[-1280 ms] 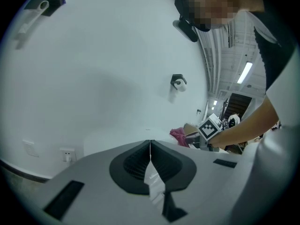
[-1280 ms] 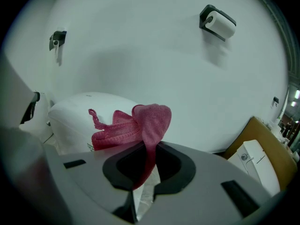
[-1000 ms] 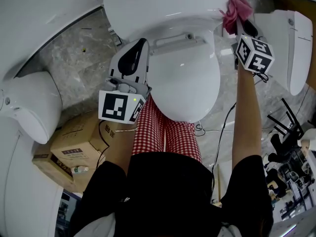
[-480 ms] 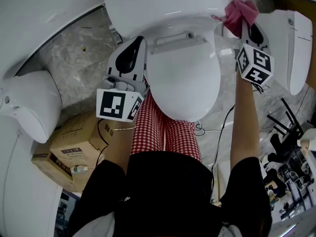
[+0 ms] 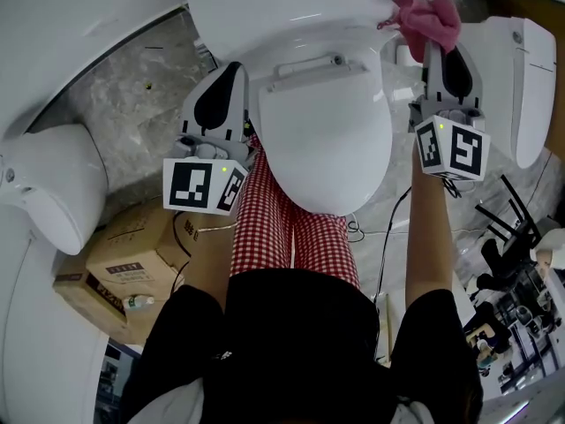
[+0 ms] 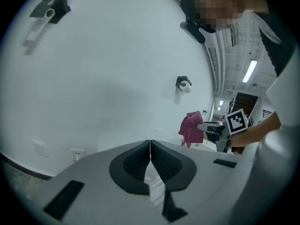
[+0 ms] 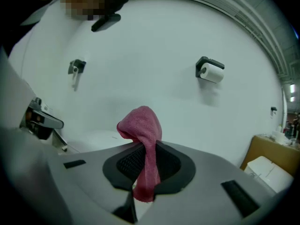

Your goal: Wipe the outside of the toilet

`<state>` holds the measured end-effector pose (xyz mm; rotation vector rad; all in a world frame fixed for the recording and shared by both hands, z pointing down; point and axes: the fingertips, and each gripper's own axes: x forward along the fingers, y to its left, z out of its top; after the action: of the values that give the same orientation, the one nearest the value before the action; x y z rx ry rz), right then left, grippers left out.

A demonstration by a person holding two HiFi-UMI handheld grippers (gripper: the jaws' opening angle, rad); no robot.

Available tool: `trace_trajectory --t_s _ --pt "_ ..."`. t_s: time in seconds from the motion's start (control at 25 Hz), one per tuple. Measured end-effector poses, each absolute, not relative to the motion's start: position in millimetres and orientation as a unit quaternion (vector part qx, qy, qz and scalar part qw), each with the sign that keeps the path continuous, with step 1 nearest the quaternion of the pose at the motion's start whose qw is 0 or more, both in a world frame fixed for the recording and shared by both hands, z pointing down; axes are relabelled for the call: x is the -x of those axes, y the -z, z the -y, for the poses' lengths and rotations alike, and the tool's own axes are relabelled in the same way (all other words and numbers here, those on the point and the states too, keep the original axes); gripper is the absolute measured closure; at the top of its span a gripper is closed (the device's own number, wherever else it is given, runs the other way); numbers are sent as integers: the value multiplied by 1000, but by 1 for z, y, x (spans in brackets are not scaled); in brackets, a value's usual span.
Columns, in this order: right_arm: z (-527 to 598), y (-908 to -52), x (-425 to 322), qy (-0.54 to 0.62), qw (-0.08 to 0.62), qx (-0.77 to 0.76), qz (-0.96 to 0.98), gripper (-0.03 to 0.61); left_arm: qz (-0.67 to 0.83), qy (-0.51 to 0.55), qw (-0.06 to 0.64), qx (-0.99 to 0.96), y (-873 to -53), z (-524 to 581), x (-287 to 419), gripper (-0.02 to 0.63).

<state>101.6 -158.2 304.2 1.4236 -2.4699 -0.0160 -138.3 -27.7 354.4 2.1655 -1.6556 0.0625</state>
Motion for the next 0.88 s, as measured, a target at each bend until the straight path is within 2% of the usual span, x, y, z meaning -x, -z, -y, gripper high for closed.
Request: trace_trajectory --t_s 0.32,0.6,0.88 --pt "101 -288 -19 11 80 -362 929 518 619 -15 204 -758 -353 23 158 603" --pt "52 -294 50 3 55 -261 964 518 635 -8 207 -744 -356 17 177 603" --pt "8 -330 100 -25 83 -183 979 518 637 -7 211 -742 -358 13 184 603"
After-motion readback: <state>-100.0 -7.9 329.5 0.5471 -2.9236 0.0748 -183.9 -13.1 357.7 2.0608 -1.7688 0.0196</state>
